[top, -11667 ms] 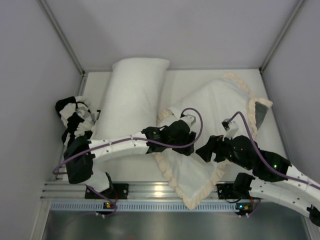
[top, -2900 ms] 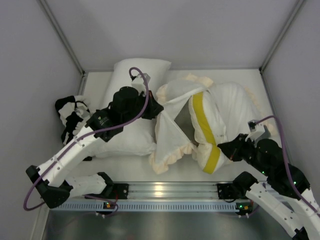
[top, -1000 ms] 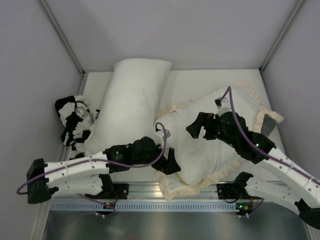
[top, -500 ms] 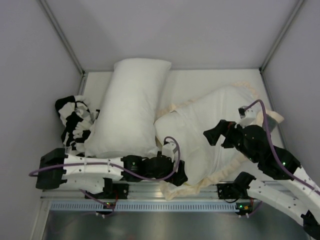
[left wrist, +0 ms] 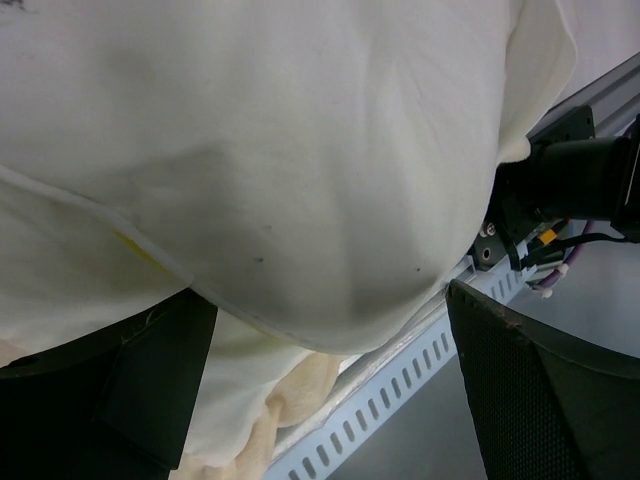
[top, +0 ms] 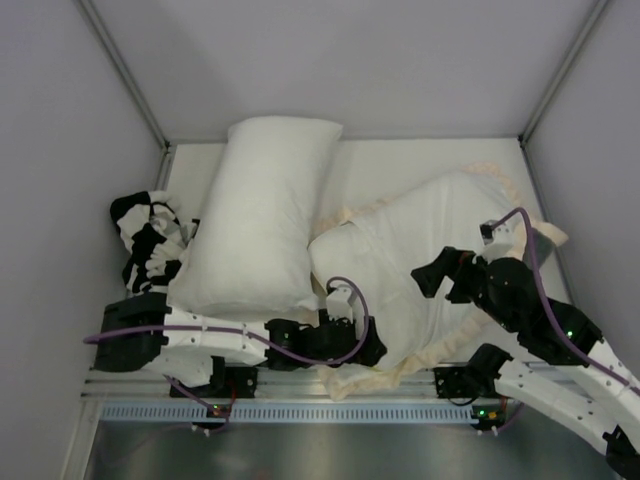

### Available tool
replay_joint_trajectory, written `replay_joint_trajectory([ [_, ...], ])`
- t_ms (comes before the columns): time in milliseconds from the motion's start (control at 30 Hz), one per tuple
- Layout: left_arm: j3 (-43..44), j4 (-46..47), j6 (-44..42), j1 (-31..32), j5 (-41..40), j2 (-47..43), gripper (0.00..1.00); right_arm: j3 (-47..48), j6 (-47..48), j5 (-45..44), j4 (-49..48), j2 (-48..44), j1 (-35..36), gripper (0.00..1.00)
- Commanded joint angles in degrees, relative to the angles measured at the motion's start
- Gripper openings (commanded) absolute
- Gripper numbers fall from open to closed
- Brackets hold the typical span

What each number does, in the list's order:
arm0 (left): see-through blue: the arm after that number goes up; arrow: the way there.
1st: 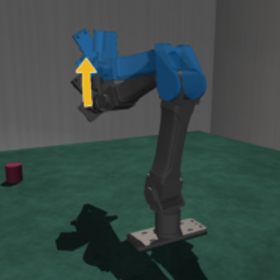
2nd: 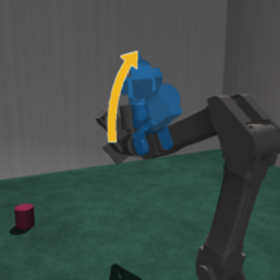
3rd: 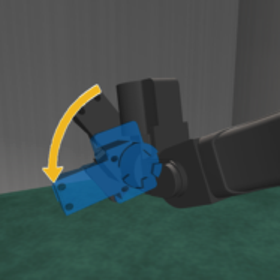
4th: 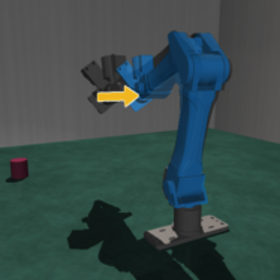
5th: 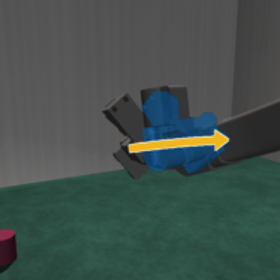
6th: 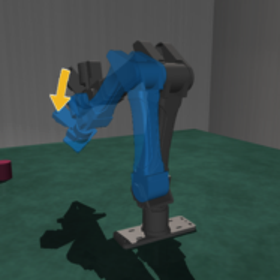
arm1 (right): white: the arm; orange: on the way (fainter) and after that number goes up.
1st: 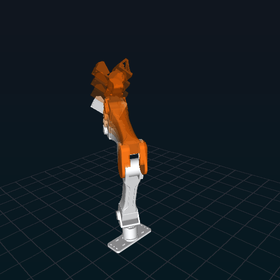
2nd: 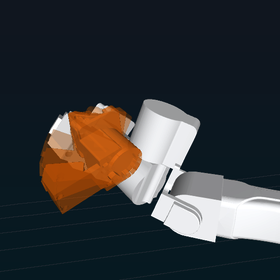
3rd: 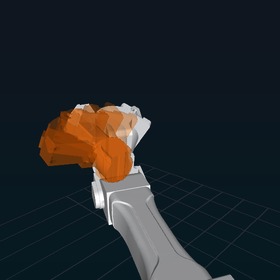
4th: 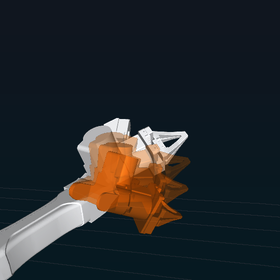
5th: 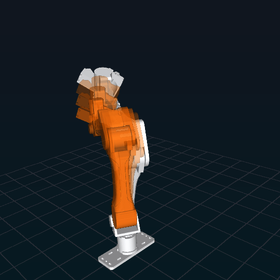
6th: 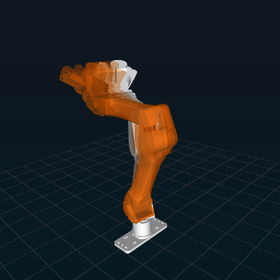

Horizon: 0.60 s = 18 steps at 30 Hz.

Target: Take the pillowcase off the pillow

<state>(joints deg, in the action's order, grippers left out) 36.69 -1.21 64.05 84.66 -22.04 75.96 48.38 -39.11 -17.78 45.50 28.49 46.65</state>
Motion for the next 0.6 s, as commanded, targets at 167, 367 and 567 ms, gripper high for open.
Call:
replay_joint_trajectory([
  [167, -0.4, 16.8, 0.6, 0.3, 2.4, 6.4, 0.97, -0.9, -0.8, -0.6, 0.6, -1.0, 0.6, 0.99],
  [367, -2.1, 22.2, -0.7, 0.3, 4.2, 6.5, 0.63, -1.0, -0.9, -0.6, 1.0, -1.6, 0.6, 0.99],
  [567, -3.7, 21.2, -3.8, 0.2, 1.9, 0.9, 0.00, -3.0, -1.2, 1.0, 1.0, -0.2, 0.6, 0.99],
])
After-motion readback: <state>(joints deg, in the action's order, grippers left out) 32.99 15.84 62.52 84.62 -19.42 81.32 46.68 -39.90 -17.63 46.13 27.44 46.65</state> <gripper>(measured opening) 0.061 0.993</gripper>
